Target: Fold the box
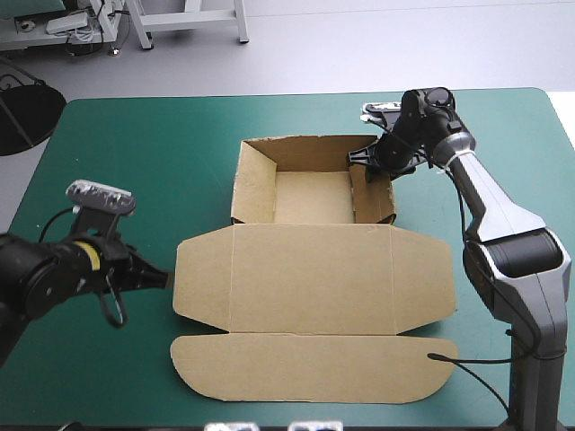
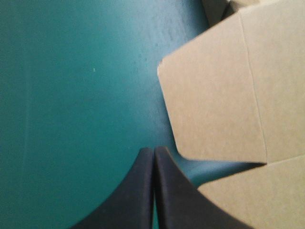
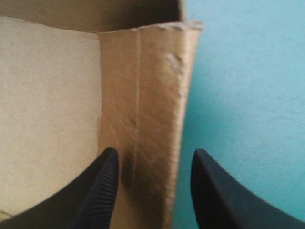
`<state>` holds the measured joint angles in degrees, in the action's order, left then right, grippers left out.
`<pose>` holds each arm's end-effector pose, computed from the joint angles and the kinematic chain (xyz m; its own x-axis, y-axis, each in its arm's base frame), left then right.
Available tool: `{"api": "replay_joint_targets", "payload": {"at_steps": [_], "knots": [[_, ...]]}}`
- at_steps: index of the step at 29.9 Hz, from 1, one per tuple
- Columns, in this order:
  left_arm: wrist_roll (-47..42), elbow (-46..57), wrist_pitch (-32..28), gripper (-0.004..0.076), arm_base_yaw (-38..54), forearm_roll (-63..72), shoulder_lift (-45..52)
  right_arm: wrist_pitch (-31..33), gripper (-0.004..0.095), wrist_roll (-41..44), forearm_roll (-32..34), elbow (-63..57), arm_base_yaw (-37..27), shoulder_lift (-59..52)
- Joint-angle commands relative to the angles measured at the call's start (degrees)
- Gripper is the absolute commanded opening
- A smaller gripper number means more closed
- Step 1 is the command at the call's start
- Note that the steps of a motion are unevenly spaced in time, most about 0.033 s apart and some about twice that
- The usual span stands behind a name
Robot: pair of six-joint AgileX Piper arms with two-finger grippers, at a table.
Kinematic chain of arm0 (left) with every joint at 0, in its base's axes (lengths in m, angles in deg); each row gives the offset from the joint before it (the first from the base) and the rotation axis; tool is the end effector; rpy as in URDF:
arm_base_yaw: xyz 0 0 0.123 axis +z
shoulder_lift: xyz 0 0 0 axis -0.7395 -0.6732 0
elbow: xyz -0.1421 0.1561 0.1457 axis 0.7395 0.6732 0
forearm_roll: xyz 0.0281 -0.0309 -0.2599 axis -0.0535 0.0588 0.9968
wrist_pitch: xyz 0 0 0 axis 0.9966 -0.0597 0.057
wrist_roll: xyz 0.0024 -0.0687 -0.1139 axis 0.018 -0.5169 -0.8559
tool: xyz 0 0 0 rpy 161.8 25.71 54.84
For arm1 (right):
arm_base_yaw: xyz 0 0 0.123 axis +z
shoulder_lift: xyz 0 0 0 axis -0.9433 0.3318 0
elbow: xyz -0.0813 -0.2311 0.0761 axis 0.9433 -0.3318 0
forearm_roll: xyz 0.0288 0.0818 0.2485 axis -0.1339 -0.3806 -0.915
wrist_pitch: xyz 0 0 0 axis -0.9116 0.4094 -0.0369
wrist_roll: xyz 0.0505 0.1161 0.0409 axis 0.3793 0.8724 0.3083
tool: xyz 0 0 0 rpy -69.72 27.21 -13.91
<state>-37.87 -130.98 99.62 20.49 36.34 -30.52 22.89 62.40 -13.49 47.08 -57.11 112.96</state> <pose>0.1985 -0.0786 0.3343 -0.7883 0.2459 -0.5641 0.2644 0.9631 0.0504 0.4541 0.1276 0.2168 -0.9415 -0.1193 -0.3151 -0.1773 0.9707 0.1621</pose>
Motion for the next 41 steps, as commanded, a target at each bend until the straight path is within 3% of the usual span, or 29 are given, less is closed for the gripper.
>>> {"api": "replay_joint_targets", "payload": {"at_steps": [1,3,5,13,16,20,28,33,38,41], "knots": [[-4.51,7.06,0.96,-0.0009,-0.21,-0.81,7.94,0.38,0.0228,-1.91,-3.40,1.37,-0.38,-2.82],[-5.96,11.03,1.17,-0.0009,-0.21,-0.29,12.32,0.38,0.0067,-1.91,-3.16,1.37,-0.38,-2.73],[-5.96,13.91,1.68,-0.0009,-0.21,0.61,16.46,0.38,-0.0016,-1.34,-2.52,1.37,-0.38,-2.92],[-10.65,19.00,1.99,-0.0009,-0.21,0.23,28.28,0.46,-0.0017,-0.77,12.65,1.37,-1.52,-7.85],[-10.65,19.16,1.99,-0.0009,-0.21,0.09,30.00,0.46,-0.0017,-0.61,12.21,1.37,-4.91,-10.35],[-10.65,19.16,1.99,-0.0009,-0.21,0.75,30.44,0.46,-0.0016,-0.61,12.13,-0.68,-12.03,-13.85],[-10.65,19.16,1.78,-0.0009,-0.21,0.08,30.44,0.36,-0.0017,-0.53,17.46,-20.28,-31.35,-21.18],[-10.53,19.16,1.66,-0.0009,-0.21,0.07,30.44,0.26,-0.0017,-0.36,17.08,-24.29,-39.75,-21.40],[-10.53,19.16,1.66,-0.0009,-0.21,0.07,30.44,0.35,0.0042,-3.35,20.76,-24.55,-41.08,-21.40],[-10.43,19.16,1.96,-0.0009,-0.21,0.07,30.44,0.35,0.0246,-3.35,19.90,-24.55,-41.08,-21.40]]}}
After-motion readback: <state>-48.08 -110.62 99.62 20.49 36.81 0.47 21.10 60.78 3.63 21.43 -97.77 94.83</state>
